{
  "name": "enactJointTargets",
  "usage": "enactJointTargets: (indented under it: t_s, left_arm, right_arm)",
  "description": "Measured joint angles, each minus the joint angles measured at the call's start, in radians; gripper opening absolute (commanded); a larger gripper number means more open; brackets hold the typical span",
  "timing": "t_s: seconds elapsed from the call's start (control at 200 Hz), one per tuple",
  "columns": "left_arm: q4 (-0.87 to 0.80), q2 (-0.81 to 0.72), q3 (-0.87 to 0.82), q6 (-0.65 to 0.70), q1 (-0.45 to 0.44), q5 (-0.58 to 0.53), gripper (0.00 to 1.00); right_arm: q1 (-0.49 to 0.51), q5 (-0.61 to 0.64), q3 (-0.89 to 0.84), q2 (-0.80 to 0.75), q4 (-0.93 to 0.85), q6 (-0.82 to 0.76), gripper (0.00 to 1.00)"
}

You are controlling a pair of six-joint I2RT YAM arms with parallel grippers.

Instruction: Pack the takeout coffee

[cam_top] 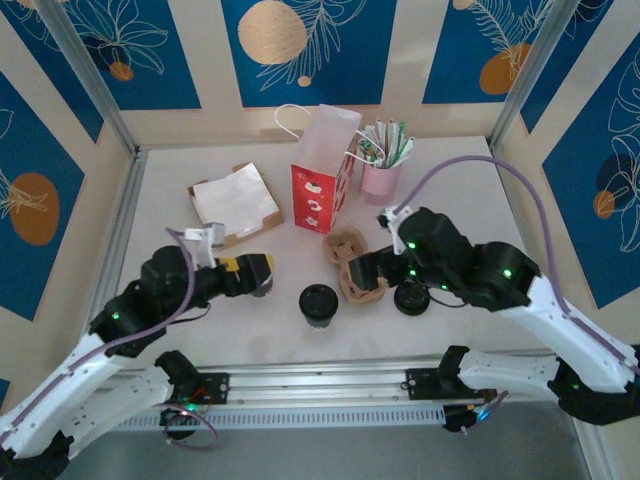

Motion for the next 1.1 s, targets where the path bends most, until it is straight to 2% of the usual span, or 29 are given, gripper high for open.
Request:
enactJointTargets:
  t_s: [0.145,0.39,0.485,0.595,0.73,0.85,1.1]
  left_arm:
    - [-0.114,0.059,0.105,0.060,0.000,-0.125,1.00]
    - [-0.196,0.338,0.266,0.210,0.013,-0.266,0.99]
    - [-0.227,0.455,0.301,0.248,0.045,-0.321,0.98]
    - [-0.259,0.555,0.314,0.274,0.148,-0.367,0.95]
    - [-0.271,0.652,0.312,0.292,0.307,-0.367,0.93]
    - [-0.248,0.740,0.297,0.301,0.425,-0.311,0.91]
    - [-0.154,0.959,0.270,0.305,0.550,-0.177,0.85]
  right_arm:
    - [-0.078,-0.018,-0.045,-0.058,-0.003,0.015,0.99]
    - [-0.236,-0.137,-0.058,-0.006,-0.001,0.019,0.99]
    - [-0.272,-0.173,-0.100,0.008,0.010,0.023,0.99]
    - [-0.309,-0.219,-0.162,0.012,0.031,0.032,0.99]
    - [-0.354,-0.286,-0.222,0.014,0.072,0.042,0.99]
    - [-0.387,-0.339,-0.253,0.015,0.103,0.042,0.99]
    - [-0.417,-0.418,-0.275,0.040,0.139,0.042,0.99]
